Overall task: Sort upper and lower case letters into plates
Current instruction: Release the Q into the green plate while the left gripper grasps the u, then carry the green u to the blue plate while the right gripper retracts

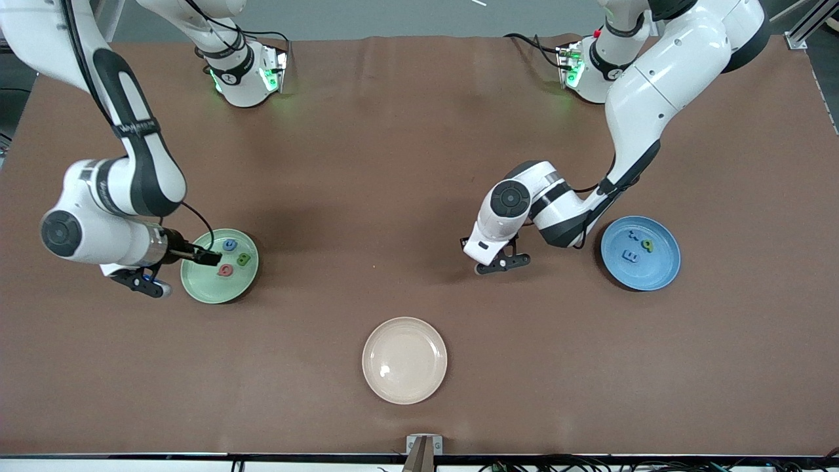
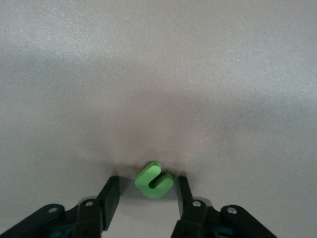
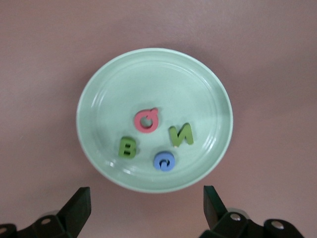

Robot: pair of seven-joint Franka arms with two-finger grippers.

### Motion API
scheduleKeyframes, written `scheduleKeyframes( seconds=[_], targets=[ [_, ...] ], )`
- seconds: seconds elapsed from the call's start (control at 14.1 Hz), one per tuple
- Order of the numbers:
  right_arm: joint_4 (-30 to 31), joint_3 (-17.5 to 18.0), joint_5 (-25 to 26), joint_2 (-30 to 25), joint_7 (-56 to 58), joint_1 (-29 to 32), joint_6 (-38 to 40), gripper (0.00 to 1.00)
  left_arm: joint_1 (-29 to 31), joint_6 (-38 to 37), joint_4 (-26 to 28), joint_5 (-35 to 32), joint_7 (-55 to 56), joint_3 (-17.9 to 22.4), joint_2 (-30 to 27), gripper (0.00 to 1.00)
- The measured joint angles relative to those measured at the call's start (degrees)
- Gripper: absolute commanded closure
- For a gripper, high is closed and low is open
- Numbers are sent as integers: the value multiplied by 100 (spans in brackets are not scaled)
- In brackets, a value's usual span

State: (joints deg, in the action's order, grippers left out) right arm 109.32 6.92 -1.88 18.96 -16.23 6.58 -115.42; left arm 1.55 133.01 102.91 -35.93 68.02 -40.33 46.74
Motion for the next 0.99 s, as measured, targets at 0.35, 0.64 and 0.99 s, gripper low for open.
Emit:
scheduleKeyframes(
  seconds=[0.35, 0.64, 0.99],
  targets=[
    [-7, -5, 281, -810, 858, -33, 900, 0, -1, 30, -4, 0, 0, 7, 0, 48],
    [-374, -10, 308, -1181, 1023, -32, 1670, 0, -3, 125, -21, -123, 0, 30, 1, 48],
    [-1633, 3, 310, -1226, 1061, -56, 2738, 0, -6, 195, -32, -345, 0, 54, 6, 47]
  ],
)
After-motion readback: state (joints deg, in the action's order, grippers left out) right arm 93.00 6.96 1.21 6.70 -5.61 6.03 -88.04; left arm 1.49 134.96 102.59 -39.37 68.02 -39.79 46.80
